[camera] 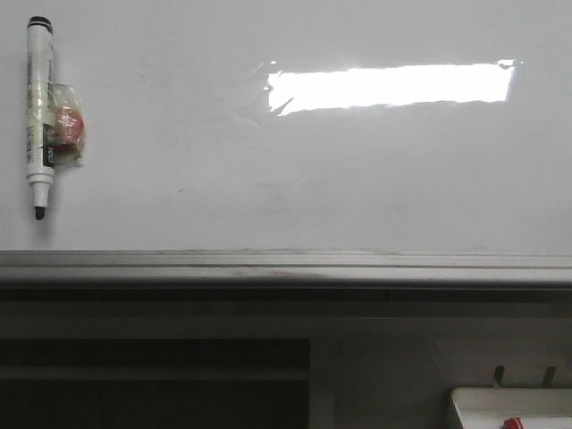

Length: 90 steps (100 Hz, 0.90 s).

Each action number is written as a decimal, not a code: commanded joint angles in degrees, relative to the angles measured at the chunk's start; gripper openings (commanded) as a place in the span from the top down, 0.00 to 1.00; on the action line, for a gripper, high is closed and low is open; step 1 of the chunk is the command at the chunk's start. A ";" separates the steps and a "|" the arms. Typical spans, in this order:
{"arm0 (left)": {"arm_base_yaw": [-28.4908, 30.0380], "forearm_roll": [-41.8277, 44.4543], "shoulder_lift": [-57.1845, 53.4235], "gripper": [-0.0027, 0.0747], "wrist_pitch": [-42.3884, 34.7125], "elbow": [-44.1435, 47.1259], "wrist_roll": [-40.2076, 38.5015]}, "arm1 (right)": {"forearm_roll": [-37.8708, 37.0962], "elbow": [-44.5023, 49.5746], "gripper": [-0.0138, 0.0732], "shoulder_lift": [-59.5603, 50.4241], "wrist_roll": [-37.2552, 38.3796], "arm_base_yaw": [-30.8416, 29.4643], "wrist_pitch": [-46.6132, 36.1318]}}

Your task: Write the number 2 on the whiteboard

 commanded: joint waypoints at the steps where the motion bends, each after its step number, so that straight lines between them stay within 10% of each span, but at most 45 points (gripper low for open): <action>1: 0.20 -5.97 -1.54 0.99 -4.47 -0.02 -0.69 | 0.63 -1.66 0.91 -1.14 -0.42 0.13 7.06; 27: 0.20 -6.44 2.89 0.99 21.46 -14.46 -0.69 | 3.81 -18.82 0.91 5.52 -0.42 0.13 31.71; 54: 0.20 -7.15 7.93 0.98 24.39 -22.96 0.42 | 9.56 -24.05 0.91 10.33 -0.42 0.13 29.02; 77: 0.20 -15.94 8.36 0.45 20.70 -21.72 4.09 | 9.65 -24.05 0.91 10.33 -0.42 0.13 28.87; 90: 0.07 -17.57 8.59 0.44 16.61 -20.69 5.37 | 9.06 -23.93 0.91 10.33 -0.42 0.13 29.31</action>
